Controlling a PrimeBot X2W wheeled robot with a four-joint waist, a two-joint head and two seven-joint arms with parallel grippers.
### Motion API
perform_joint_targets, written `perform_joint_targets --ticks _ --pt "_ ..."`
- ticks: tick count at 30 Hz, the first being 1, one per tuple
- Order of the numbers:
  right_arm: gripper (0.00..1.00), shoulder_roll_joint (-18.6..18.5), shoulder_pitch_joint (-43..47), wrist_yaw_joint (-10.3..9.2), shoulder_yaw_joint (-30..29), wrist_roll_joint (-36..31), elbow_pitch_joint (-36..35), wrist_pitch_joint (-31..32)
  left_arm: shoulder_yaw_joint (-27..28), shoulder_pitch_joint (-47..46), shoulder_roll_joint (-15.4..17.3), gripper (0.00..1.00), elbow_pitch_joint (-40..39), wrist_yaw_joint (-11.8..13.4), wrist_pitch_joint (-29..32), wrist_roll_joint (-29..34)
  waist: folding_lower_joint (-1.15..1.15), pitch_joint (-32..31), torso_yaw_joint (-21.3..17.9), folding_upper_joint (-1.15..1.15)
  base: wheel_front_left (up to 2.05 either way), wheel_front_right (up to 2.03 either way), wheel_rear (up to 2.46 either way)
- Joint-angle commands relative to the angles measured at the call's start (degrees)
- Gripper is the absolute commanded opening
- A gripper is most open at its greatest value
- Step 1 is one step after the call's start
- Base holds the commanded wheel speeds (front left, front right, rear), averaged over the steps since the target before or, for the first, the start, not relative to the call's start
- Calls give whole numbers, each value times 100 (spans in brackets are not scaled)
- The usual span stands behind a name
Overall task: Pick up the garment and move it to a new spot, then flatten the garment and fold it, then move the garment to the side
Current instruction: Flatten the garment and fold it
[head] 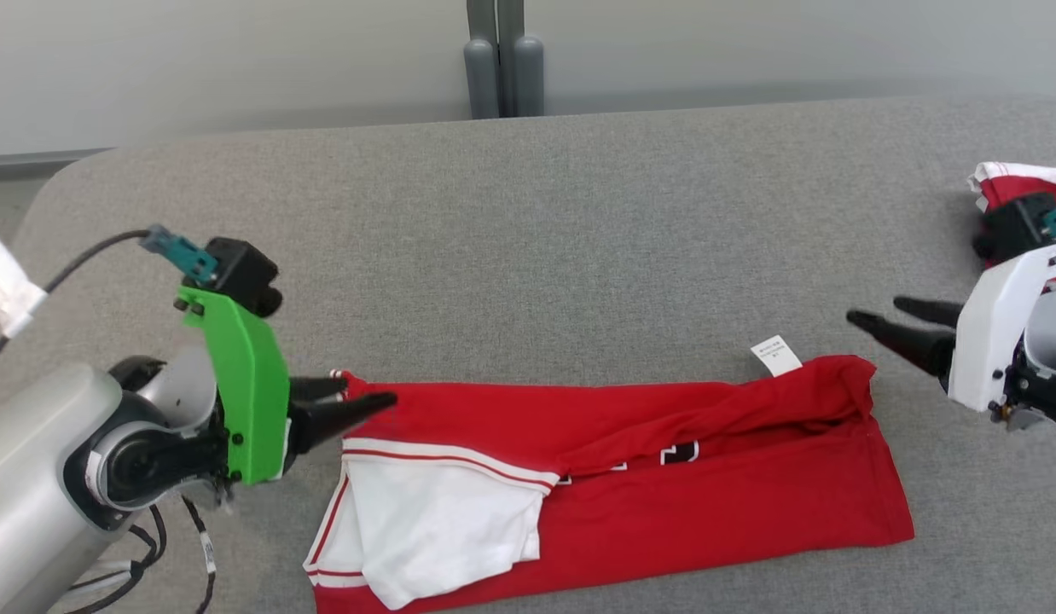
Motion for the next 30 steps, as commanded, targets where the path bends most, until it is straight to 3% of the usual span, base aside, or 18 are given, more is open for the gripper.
perform_joint_targets --ticks 1,6,10,13,17,21,24,27,30 --pt "100 -26 106 1 -114 91 -39 -301 80 71 38 100 13 -38 -247 131 0 -142 -22 0 0 0 0" --pt "100 15 473 2 -494 103 -119 -1810 447 426 221 100 -100 5 -1578 605 0 -301 -11 0 0 0 0" --pt "100 212 861 1 -797 83 121 -2770 717 853 388 100 -200 336 -2761 1041 0 -405 -16 0 0 0 0" --pt "100 445 1138 2 -1247 -109 345 -2915 931 1265 447 100 -288 686 -3653 1222 0 -462 -11 0 0 0 0" --pt "100 1032 1836 1 -2681 -941 595 -2917 1192 1861 481 100 -403 1258 -4886 1569 0 -508 -7 0 0 0 0" --pt "100 1702 2700 2 -4060 -1921 408 -2919 1561 2495 263 100 -553 1880 -5318 1951 0 -537 17 0 0 0 0" --pt "100 2175 3440 2 -4723 -2505 239 -2919 2414 3086 -211 100 -749 2210 -5346 2481 0 -547 48 0 0 0 0" --pt "100 2434 3887 2 -4984 -2827 136 -2920 3199 3779 -763 100 -897 2262 -5342 3155 0 -539 55 0 0 0 0" --pt "100 2582 4189 2 -5088 -2992 138 -2920 3843 4380 -1351 100 -1009 2134 -5344 3774 0 -518 47 0 0 0 0"
